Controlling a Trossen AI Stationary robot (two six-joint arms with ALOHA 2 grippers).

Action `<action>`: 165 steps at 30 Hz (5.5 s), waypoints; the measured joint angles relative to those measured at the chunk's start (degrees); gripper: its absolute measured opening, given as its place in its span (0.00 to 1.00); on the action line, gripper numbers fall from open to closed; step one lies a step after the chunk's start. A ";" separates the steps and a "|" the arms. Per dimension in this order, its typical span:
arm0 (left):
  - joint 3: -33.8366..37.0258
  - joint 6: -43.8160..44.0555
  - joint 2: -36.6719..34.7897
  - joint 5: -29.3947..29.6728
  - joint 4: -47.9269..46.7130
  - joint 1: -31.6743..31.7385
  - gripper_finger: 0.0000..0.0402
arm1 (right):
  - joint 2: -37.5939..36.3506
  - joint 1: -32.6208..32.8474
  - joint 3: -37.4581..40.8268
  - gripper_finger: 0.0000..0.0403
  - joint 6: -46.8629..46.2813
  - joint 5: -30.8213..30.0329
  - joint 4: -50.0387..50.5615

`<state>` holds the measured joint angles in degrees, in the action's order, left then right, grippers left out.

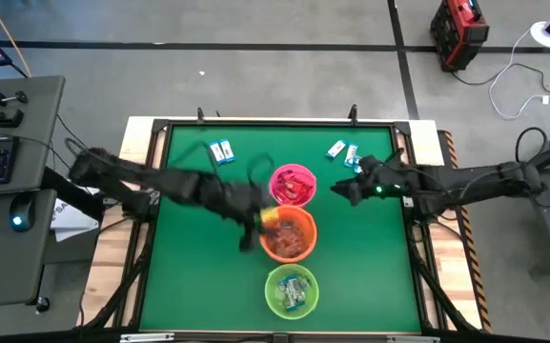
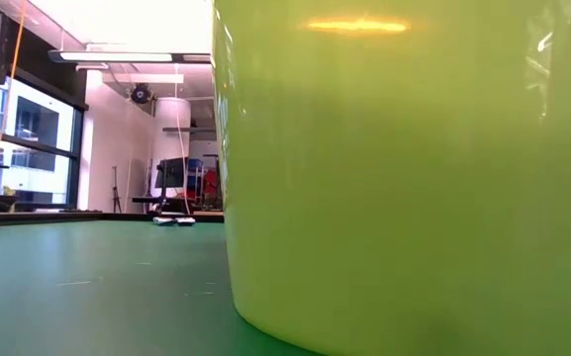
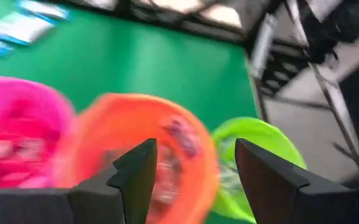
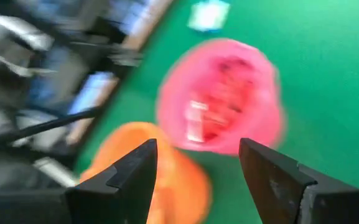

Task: Sort candy by brand, put in halloween buckets
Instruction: Put the white chocolate into the green bucket

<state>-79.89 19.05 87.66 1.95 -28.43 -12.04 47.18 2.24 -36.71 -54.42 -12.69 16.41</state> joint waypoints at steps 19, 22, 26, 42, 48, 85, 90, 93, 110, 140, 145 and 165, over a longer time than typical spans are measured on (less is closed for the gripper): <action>31.75 -2.06 -13.90 -23.59 26.26 34.67 0.51 | 34.79 -39.35 -13.04 0.55 25.54 8.70 36.00; 31.75 -3.28 -13.97 -25.80 26.64 35.73 0.51 | 39.66 -41.30 -14.71 0.55 32.91 8.62 36.68; 31.73 -3.64 -13.97 -26.96 26.53 36.79 0.51 | 44.84 -42.16 -16.49 0.55 40.46 6.20 39.63; 31.73 2.27 -13.95 -26.72 29.25 37.20 0.51 | 50.66 -41.37 -14.12 0.51 51.29 3.76 39.76; 31.73 5.56 -13.95 -25.93 30.19 37.01 0.51 | 50.82 -35.68 -13.96 0.24 50.51 2.88 40.62; 31.73 23.76 -13.95 -21.46 32.27 32.56 0.51 | 7.76 12.65 -13.74 0.00 7.26 9.54 27.05; 31.71 23.82 -13.95 -21.78 32.66 28.91 0.51 | 14.01 18.10 -13.81 0.00 6.63 14.26 2.67; 31.71 22.29 -13.95 -21.80 32.60 27.56 0.51 | 19.67 21.98 -13.81 0.00 3.80 14.46 -6.44; 31.69 6.10 -23.32 -23.39 20.44 33.45 0.51 | 55.12 30.42 -45.89 0.00 -5.90 14.82 11.23; 31.69 11.41 -23.39 -5.90 18.40 33.40 0.51 | 49.84 29.92 -50.89 0.65 9.34 17.78 58.58; 31.56 12.68 -21.45 -4.50 18.18 33.94 0.51 | 33.91 27.57 -36.73 0.63 5.75 16.02 53.10; 10.46 20.26 12.65 7.78 -22.75 50.62 0.51 | 8.34 10.51 -7.28 0.63 -6.19 11.13 27.91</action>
<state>-69.43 39.31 100.31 9.73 -51.19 38.59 55.53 12.75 -43.99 -60.61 -1.56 44.32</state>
